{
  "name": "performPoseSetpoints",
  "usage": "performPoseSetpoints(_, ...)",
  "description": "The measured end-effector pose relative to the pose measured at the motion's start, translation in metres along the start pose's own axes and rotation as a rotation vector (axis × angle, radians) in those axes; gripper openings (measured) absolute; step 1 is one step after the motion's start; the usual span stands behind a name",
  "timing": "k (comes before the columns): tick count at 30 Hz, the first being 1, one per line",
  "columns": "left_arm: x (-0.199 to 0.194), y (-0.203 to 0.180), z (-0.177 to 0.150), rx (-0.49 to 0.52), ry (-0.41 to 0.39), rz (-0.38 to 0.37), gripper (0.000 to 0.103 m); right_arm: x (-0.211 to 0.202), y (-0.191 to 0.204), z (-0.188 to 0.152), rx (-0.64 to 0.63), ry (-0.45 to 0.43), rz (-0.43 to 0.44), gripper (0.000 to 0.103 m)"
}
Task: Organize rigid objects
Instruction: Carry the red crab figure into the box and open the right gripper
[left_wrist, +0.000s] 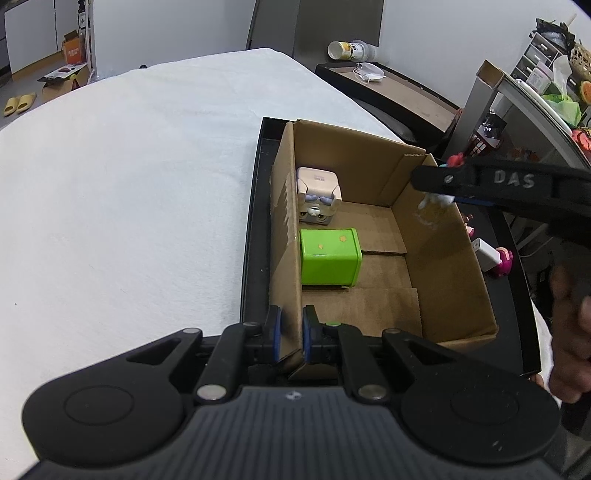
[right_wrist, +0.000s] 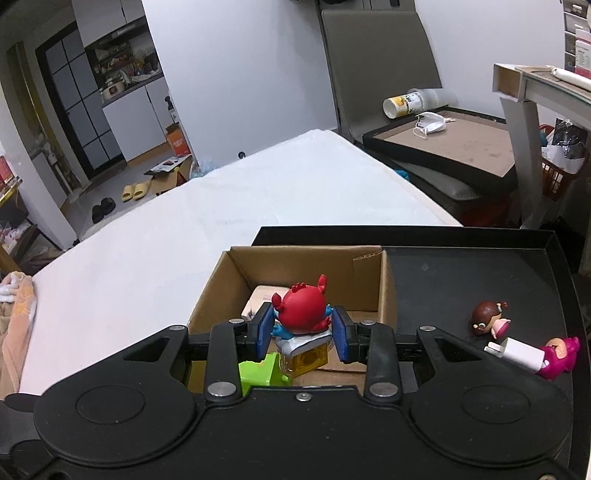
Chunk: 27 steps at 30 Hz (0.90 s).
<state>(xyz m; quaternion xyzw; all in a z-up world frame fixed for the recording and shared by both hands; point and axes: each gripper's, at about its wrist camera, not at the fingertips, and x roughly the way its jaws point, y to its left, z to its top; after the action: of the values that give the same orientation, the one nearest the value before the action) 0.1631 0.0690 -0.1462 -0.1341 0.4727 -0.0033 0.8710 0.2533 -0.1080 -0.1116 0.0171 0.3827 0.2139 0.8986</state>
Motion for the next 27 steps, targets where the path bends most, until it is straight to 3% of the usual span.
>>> performPoseSetpoints(10,0.000,0.002,0.003,-0.008,0.012,-0.015,0.011,0.025,0.009,-0.002,-0.039,0.011,-0.033,0.036)
performPoseSetpoints(14,0.001,0.003,0.004,-0.012,0.011,-0.016,0.012,0.033,0.006,-0.004,-0.049,0.053,-0.045,0.036)
performPoseSetpoints(27,0.000,-0.002,0.003,0.000,0.013,0.006,0.011,0.009,0.004,0.001,-0.027,0.094,-0.003,0.043)
